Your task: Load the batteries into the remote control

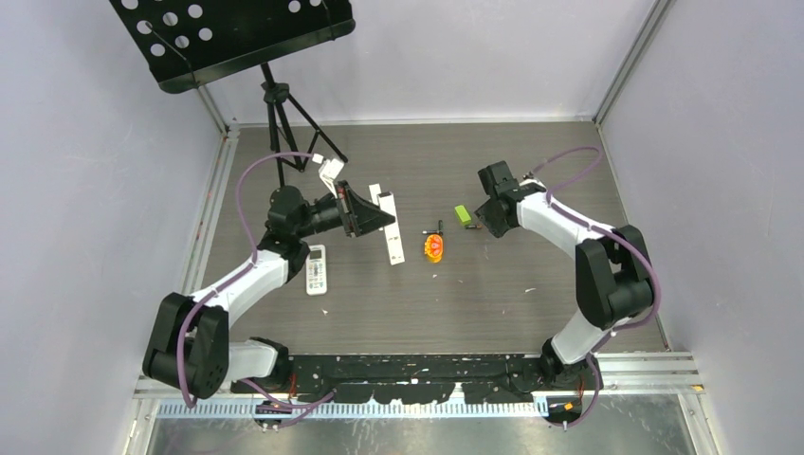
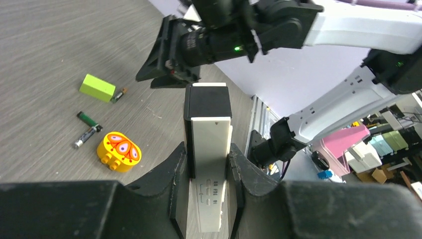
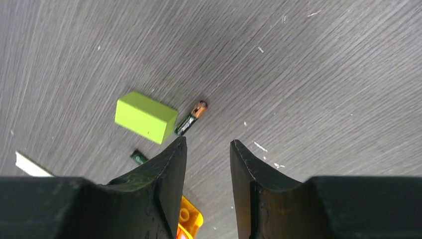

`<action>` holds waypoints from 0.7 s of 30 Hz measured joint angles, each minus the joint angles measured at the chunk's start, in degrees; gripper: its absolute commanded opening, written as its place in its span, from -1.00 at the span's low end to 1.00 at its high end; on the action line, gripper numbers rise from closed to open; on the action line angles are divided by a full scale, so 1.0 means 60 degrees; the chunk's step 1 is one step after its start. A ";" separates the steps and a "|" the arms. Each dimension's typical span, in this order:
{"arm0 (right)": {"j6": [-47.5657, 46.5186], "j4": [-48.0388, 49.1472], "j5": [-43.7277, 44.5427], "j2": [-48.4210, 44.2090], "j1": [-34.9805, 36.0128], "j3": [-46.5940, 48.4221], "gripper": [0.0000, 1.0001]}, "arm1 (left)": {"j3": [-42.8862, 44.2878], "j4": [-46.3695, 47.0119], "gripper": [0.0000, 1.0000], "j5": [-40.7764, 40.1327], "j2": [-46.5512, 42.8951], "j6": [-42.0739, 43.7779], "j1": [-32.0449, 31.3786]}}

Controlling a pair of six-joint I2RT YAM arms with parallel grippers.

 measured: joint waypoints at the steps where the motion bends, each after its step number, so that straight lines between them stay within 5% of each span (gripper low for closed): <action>1: 0.0211 0.0040 0.0000 0.0160 -0.0062 0.0000 -0.17 | 0.0000 0.0219 -1.00 0.0058 0.0015 -0.0051 0.0000; 21: 0.1770 0.0237 -0.0237 0.2091 -0.0175 0.0732 -0.27 | 0.0000 0.0940 -1.00 0.0189 0.0076 -0.0040 0.0000</action>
